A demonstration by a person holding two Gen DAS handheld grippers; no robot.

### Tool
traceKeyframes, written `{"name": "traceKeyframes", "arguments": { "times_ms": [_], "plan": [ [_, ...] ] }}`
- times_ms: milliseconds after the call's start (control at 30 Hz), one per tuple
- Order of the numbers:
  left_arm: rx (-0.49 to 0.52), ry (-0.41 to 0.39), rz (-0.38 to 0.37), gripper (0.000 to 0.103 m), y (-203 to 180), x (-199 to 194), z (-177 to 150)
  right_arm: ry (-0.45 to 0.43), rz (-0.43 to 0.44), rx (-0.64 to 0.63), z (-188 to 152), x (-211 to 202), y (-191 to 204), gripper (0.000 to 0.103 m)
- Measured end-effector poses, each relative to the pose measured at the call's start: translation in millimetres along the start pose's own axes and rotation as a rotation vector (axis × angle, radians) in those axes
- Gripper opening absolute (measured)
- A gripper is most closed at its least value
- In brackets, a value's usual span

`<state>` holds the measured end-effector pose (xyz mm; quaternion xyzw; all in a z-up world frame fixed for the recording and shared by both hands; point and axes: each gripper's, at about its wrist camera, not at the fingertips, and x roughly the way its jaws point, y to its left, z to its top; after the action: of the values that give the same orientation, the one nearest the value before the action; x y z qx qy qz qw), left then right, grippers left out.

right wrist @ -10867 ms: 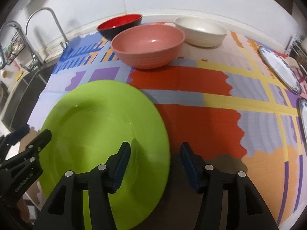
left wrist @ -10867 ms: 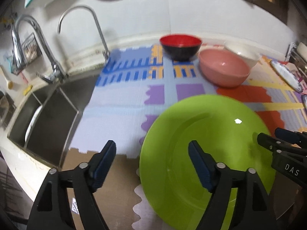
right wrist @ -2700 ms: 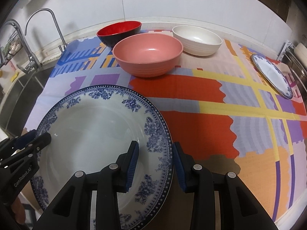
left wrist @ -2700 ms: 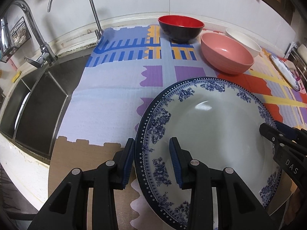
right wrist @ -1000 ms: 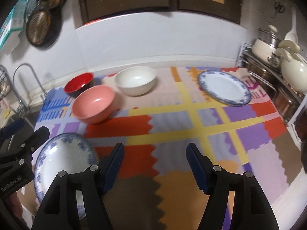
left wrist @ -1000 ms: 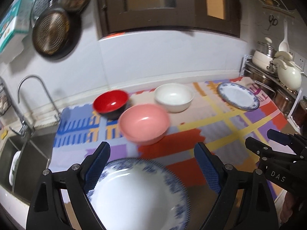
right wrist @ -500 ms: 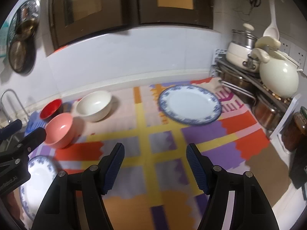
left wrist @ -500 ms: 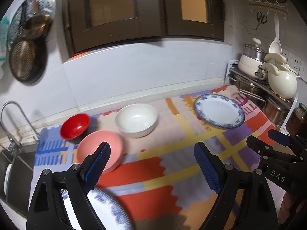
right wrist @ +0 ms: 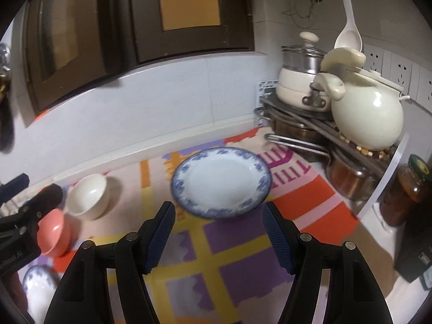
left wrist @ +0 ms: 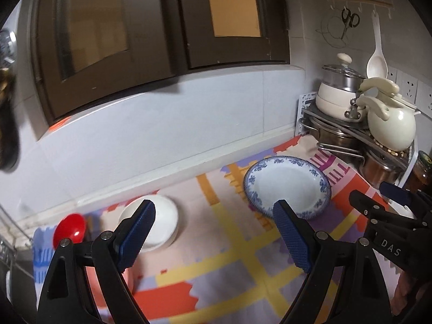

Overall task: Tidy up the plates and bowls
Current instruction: 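Move both tools to the smaller blue-and-white plate by the pot rack, then close both tools on the rim of the smaller blue-and-white plate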

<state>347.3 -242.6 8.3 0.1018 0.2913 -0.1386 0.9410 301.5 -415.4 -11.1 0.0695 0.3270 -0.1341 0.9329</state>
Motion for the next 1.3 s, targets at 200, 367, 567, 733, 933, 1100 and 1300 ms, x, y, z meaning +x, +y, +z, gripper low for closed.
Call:
{"name": "traceKeyframes", "arguments": {
  "times_ms": [200,367,567,733,933,1100,1300],
  "plan": [
    [0.010,0.008,-0.013,0.089,-9.5,40.3,17.0,0.006,-0.025,0.025,17.5,30.8,-15.2,0.068],
    [0.014,0.035,-0.010,0.089,-18.5,81.0,22.6,0.023,-0.035,0.030,24.5,62.6,-25.6,0.068],
    [0.027,0.102,-0.033,0.089,-32.8,134.0,22.7,0.055,-0.061,0.037,26.2,102.5,-42.5,0.068],
    [0.034,0.146,-0.046,0.089,-46.2,172.5,22.2,0.075,-0.071,0.054,25.6,133.3,-57.5,0.068],
    [0.041,0.193,-0.058,0.085,-57.2,210.1,17.7,0.136,-0.091,0.079,21.4,171.5,-74.3,0.068],
    [0.042,0.241,-0.064,0.081,-61.2,232.7,12.1,0.189,-0.088,0.086,14.6,199.4,-81.4,0.068],
    [0.017,0.307,-0.094,0.072,-63.4,256.5,4.5,0.235,-0.082,0.113,6.3,220.7,-87.2,0.067]
  ]
}}
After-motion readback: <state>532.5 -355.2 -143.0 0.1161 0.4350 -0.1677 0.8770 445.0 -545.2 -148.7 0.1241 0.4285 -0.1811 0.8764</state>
